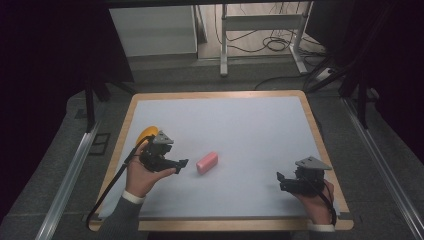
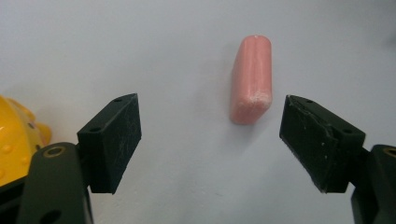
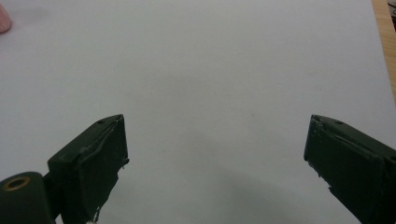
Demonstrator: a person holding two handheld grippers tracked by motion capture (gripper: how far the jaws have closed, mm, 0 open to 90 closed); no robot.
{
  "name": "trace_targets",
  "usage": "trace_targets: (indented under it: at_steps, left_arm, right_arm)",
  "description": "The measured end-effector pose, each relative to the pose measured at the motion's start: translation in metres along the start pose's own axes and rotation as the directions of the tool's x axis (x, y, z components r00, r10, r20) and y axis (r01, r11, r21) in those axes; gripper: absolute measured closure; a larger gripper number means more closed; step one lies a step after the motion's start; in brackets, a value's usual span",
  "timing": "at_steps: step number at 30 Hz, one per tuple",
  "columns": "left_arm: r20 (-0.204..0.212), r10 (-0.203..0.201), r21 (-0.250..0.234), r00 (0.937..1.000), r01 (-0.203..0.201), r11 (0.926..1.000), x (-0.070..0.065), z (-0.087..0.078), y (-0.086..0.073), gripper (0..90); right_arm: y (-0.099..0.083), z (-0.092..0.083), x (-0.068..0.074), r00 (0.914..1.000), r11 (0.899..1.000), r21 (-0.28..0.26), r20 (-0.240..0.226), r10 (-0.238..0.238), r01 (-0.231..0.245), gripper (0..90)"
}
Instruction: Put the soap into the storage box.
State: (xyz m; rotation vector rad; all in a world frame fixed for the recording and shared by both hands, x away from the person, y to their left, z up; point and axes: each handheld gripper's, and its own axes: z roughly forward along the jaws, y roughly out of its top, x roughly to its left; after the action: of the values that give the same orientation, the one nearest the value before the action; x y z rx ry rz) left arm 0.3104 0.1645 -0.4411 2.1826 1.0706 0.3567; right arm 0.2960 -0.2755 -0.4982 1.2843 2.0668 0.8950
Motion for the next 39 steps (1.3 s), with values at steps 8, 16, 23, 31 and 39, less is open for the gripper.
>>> trace_targets:
  at_steps: [8, 16, 23, 31, 39]
  left_arm:
    - [0.000, 0.043, 0.010, 0.9991, -0.043, 0.9990, -0.012, 0.003, 0.010, 22.0]
    - [0.024, 0.061, 0.026, 0.9978, -0.062, 0.9977, -0.020, 0.011, 0.020, 22.5]
    - [0.028, 0.079, 0.053, 0.9965, -0.081, 0.9953, -0.026, 0.020, 0.027, 22.9]
    - [0.047, 0.077, 0.077, 0.9959, -0.080, 0.9938, -0.029, 0.032, 0.029, 23.2]
    - [0.052, 0.089, 0.102, 0.9947, -0.094, 0.9904, -0.032, 0.040, 0.034, 23.7]
  right_arm:
    - [0.000, -0.001, 0.000, 1.0000, 1.000, -0.001, 0.005, -0.001, 0.001, 6.0]
    - [0.000, -0.001, 0.000, 1.0000, 1.000, 0.000, 0.005, -0.002, 0.002, 6.0]
    - [-0.001, 0.000, 0.000, 1.0000, 1.000, 0.005, 0.005, -0.001, 0.001, 6.0]
    - [-0.001, 0.001, 0.000, 1.0000, 1.000, 0.006, 0.004, -0.002, 0.002, 6.0]
    - [-0.001, 0.002, 0.000, 1.0000, 1.000, 0.013, 0.004, -0.005, 0.005, 6.0]
